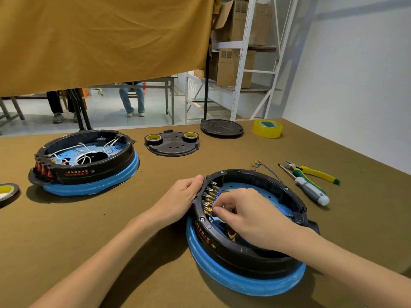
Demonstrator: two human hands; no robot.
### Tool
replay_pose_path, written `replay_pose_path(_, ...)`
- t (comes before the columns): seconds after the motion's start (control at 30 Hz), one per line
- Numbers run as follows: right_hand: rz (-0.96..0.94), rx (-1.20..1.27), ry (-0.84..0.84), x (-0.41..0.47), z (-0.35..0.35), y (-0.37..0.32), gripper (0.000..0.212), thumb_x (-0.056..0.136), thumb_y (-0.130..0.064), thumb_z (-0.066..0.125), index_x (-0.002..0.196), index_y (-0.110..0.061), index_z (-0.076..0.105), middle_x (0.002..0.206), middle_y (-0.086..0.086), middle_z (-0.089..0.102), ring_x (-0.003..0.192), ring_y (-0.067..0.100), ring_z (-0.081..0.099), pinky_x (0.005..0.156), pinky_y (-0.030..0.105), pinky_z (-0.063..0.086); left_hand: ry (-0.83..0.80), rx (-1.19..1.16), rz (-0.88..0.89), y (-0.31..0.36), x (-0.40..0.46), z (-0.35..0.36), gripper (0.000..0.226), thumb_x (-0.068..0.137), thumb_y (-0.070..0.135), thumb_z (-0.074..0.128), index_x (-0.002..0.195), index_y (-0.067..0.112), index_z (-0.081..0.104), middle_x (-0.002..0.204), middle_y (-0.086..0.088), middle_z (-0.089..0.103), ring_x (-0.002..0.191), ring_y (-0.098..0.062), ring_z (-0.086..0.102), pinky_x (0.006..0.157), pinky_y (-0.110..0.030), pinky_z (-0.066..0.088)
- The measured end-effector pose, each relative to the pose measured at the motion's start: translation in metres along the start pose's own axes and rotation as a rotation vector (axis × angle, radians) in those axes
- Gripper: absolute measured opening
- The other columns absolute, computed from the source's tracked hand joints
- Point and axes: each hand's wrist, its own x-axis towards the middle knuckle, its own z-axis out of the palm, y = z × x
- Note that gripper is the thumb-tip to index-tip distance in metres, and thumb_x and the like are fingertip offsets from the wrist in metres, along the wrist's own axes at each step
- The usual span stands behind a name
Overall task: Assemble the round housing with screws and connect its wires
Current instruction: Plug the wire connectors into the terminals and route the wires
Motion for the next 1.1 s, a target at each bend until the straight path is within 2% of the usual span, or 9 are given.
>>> replay_pose_path(0.07, 0.004, -0.003, -0.008, 0.001, 0.000, 0.000, 0.023, 0.103, -0.035, 0.055, 0.102, -0.027, 0.077, 0.082, -0.006, 0.073, 0.073, 0.013, 0.065, 0.074, 0.044, 0.056, 0.001, -0.002, 0.005, 0.001, 0.000, 0.001, 0.057, 0.110, 0.047, 0.030, 0.103, 0.010, 0.073, 0.093, -0.010, 0.076, 0.084, -0.016, 0.072, 0.083, -0.031, 0.052)
replay_pose_path(0.13, 0.003, -0.002, -0.017, 0.001, 0.001, -0.001, 0.024, 0.104, -0.034, 0.054, 0.105, -0.026, 0.077, 0.087, -0.006, 0.075, 0.078, 0.013, 0.068, 0.077, 0.044, 0.057, 0.010, -0.006, 0.015, 0.002, -0.001, 0.002, 0.058, 0.110, 0.046, 0.029, 0.102, 0.009, 0.073, 0.092, -0.012, 0.075, 0.084, -0.017, 0.072, 0.084, -0.036, 0.053)
replay_pose_path(0.27, 0.013, -0.008, -0.032, 0.003, 0.001, -0.001, 0.025, 0.104, -0.032, 0.053, 0.099, -0.023, 0.076, 0.077, -0.001, 0.072, 0.069, 0.015, 0.064, 0.068, 0.040, 0.054, 0.022, -0.018, 0.017, 0.003, -0.004, 0.004, 0.065, 0.110, 0.047, 0.026, 0.106, -0.002, 0.068, 0.101, -0.027, 0.070, 0.099, -0.042, 0.067, 0.097, -0.058, 0.049)
replay_pose_path(0.33, 0.020, -0.003, -0.046, 0.005, -0.001, -0.001, 0.026, 0.104, -0.031, 0.054, 0.091, -0.022, 0.074, 0.071, 0.001, 0.070, 0.065, 0.016, 0.063, 0.067, 0.039, 0.052, 0.014, -0.023, 0.017, 0.003, -0.004, 0.004, 0.066, 0.110, 0.047, 0.025, 0.108, -0.003, 0.068, 0.102, -0.028, 0.070, 0.100, -0.044, 0.066, 0.098, -0.060, 0.047)
replay_pose_path(0.43, 0.028, 0.031, -0.093, 0.009, -0.004, -0.003, 0.026, 0.104, -0.029, 0.055, 0.081, -0.026, 0.066, 0.071, 0.003, 0.072, 0.067, 0.017, 0.068, 0.069, 0.039, 0.056, 0.007, -0.031, 0.016, 0.004, -0.005, 0.004, 0.065, 0.110, 0.047, 0.025, 0.109, -0.002, 0.068, 0.101, -0.027, 0.071, 0.100, -0.043, 0.067, 0.098, -0.061, 0.047)
replay_pose_path(0.57, 0.038, 0.022, -0.109, 0.012, -0.004, -0.004, 0.023, 0.105, -0.030, 0.054, 0.090, -0.022, 0.069, 0.075, 0.005, 0.074, 0.070, 0.018, 0.070, 0.074, 0.042, 0.058, 0.013, -0.043, 0.012, 0.002, -0.004, 0.004, 0.065, 0.110, 0.047, 0.025, 0.108, -0.001, 0.069, 0.101, -0.027, 0.071, 0.100, -0.044, 0.067, 0.099, -0.061, 0.047)
replay_pose_path(0.77, 0.031, 0.004, -0.078, 0.011, 0.002, -0.002, 0.025, 0.105, -0.030, 0.054, 0.091, -0.019, 0.070, 0.073, 0.007, 0.073, 0.065, 0.016, 0.066, 0.059, 0.027, 0.047, -0.009, -0.076, -0.002, 0.002, -0.004, 0.004, 0.062, 0.109, 0.048, 0.025, 0.109, 0.006, 0.071, 0.099, -0.018, 0.075, 0.099, -0.034, 0.071, 0.100, -0.055, 0.049)
replay_pose_path(0.83, 0.033, 0.013, -0.077, 0.011, 0.004, -0.002, 0.024, 0.105, -0.030, 0.053, 0.091, -0.020, 0.069, 0.072, 0.006, 0.073, 0.064, 0.014, 0.066, 0.059, 0.024, 0.045, -0.015, -0.094, -0.010, 0.002, -0.004, 0.005, 0.062, 0.109, 0.049, 0.025, 0.109, 0.008, 0.072, 0.099, -0.016, 0.075, 0.098, -0.032, 0.072, 0.100, -0.054, 0.051)
replay_pose_path(1.1, 0.022, 0.026, -0.061, 0.013, 0.003, -0.004, 0.021, 0.105, -0.029, 0.054, 0.097, -0.019, 0.071, 0.074, -0.002, 0.069, 0.068, 0.011, 0.062, 0.065, 0.029, 0.049, -0.014, -0.100, -0.010, 0.002, -0.004, 0.005, 0.060, 0.109, 0.049, 0.026, 0.108, 0.011, 0.073, 0.099, -0.013, 0.076, 0.098, -0.028, 0.072, 0.102, -0.051, 0.050)
